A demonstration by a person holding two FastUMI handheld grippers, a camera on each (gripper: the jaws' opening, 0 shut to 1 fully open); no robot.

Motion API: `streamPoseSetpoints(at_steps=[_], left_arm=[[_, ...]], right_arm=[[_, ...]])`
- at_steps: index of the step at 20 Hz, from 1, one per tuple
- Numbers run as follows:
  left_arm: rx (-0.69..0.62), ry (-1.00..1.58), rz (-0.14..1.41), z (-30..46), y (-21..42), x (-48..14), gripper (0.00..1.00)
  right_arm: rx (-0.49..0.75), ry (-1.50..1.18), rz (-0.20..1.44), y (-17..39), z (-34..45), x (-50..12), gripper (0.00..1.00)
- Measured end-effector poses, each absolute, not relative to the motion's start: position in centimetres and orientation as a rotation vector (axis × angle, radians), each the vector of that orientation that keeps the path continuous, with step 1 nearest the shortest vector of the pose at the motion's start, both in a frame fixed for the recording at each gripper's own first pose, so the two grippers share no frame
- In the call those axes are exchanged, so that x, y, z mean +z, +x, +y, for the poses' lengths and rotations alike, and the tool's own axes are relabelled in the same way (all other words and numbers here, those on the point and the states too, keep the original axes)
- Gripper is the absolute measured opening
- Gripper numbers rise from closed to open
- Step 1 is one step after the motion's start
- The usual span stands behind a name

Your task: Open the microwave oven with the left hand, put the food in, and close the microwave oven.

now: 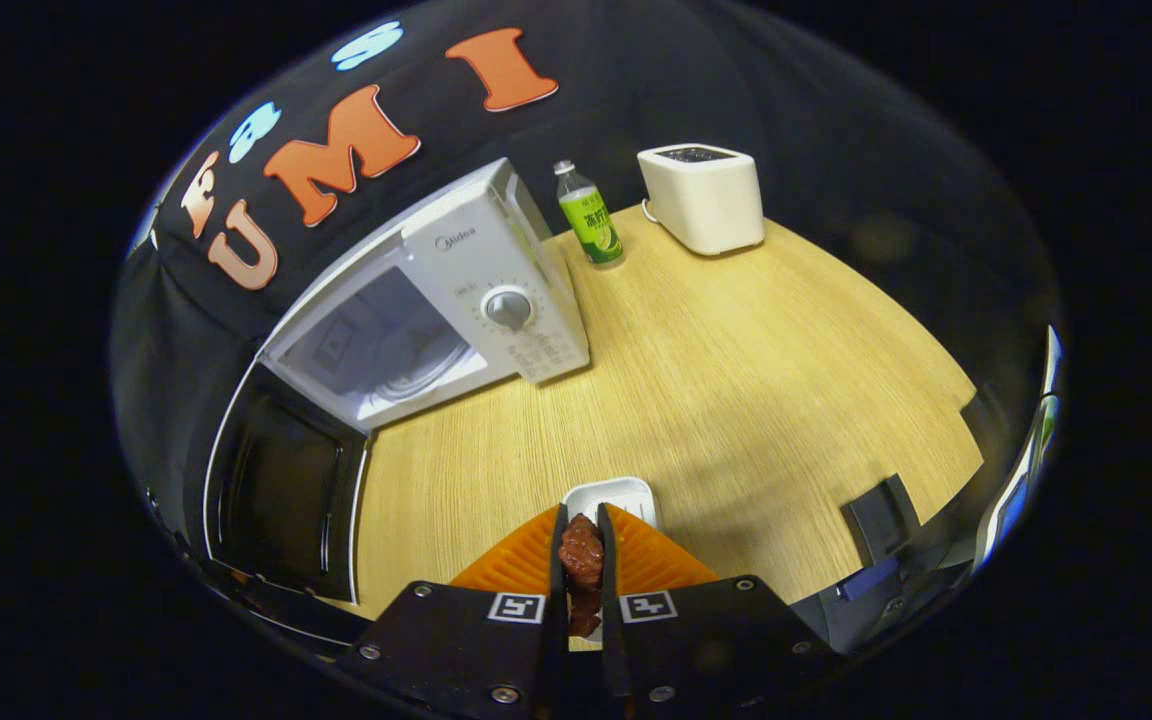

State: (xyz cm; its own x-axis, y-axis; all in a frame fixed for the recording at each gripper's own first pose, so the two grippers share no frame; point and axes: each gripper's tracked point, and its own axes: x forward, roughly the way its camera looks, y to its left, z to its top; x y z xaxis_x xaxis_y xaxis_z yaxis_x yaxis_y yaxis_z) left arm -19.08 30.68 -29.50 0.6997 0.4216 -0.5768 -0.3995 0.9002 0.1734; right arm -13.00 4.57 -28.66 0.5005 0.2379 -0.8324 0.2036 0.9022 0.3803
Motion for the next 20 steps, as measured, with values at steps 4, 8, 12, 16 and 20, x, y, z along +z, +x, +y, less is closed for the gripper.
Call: streamPoseSetpoints(at_steps=[4,8,12,16,20], left_arm=[[0.403,0.061,0.631,30.2,-18.6,-29.1,0.89],[0.31,0.069,0.62,29.1,-17.4,-29.3,0.94],[0.241,0.078,0.609,29.6,-16.9,-29.4,0.89],[0.228,0.097,0.621,32.6,-16.9,-29.8,0.89],[0.24,0.083,0.642,36.1,-17.0,-30.2,0.89]], right_arm=[[0.004,0.571,0.952,-8.9,6.5,-24.9,0.13],[0.004,0.704,0.872,-5.6,10.7,-22.9,0.13],[-0.041,0.809,0.798,-3.2,14.6,-22.7,0.13],[-0.12,0.882,0.685,-0.3,17.2,-22.5,0.08],[-0.191,0.95,0.604,2.4,19.3,-23.2,0.13]])
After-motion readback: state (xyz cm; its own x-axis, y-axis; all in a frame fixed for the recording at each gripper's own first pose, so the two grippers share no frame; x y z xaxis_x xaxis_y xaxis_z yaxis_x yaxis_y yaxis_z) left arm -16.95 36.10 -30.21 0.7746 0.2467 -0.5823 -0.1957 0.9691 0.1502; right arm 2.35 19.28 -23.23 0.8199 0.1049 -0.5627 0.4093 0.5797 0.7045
